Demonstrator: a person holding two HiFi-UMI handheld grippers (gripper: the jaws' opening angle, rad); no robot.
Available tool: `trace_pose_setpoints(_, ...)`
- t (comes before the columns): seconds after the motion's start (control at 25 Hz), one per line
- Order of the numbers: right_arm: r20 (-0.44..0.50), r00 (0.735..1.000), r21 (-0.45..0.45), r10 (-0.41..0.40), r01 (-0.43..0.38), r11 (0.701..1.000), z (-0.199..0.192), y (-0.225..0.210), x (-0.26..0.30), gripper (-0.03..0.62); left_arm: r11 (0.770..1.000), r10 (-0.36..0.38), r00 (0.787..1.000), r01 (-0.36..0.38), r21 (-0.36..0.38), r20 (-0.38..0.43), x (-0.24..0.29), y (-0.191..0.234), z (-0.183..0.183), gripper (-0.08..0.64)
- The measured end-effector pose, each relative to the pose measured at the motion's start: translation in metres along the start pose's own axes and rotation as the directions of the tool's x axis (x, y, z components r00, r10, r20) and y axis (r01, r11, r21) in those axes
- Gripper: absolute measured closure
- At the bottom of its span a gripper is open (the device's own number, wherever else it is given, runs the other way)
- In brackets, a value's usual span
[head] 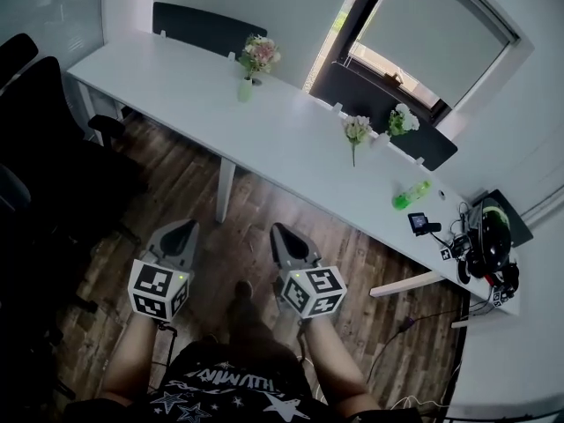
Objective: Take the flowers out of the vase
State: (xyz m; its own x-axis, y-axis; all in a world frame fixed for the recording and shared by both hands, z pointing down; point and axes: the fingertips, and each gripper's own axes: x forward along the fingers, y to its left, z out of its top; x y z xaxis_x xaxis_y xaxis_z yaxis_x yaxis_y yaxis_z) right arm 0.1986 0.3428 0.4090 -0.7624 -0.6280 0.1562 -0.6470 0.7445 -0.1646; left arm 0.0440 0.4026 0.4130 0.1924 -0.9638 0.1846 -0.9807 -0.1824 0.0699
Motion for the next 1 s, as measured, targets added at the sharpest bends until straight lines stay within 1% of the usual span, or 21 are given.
trace_pose_setpoints(0.24, 0.006, 0.998, 0.021, 0.067, -0.067, 0.998, 0.007, -0.018, 0.057, 0.589, 0.999, 0.041, 0.999, -0.041, 0.006, -0.014, 0.031, 0.021, -0.003, 0.552)
trace_pose_setpoints(0.4, 0.002, 0.995, 0.027, 0.105, -0.105, 0.994, 0.015, -0.04, 0.095, 0.589, 0.998, 0.056, 0.998, -0.055, 0.024, -0.023, 0.07, 0.033, 0.0, 0.552)
trace_pose_setpoints(0.52, -0.002, 0.991, 0.025, 0.131, -0.13, 0.991, 0.024, -0.059, 0.12, 0.589, 0.998, 0.058, 0.998, -0.057, 0.014, -0.026, 0.103, 0.04, 0.006, 0.552)
trace_pose_setpoints(0.72, 0.0, 0.99, 0.025, 0.139, -0.139, 0.99, 0.042, -0.102, 0.156, 0.589, 0.997, 0.076, 0.997, -0.076, 0.007, -0.022, 0.155, 0.051, 0.021, 0.552)
trace_pose_setpoints(1.0, -0.003, 0.986, 0.06, 0.168, -0.168, 0.984, 0.05, -0.142, 0.192, 0.589, 0.994, 0.111, 0.993, -0.111, 0.01, -0.029, 0.199, 0.061, 0.034, 0.552)
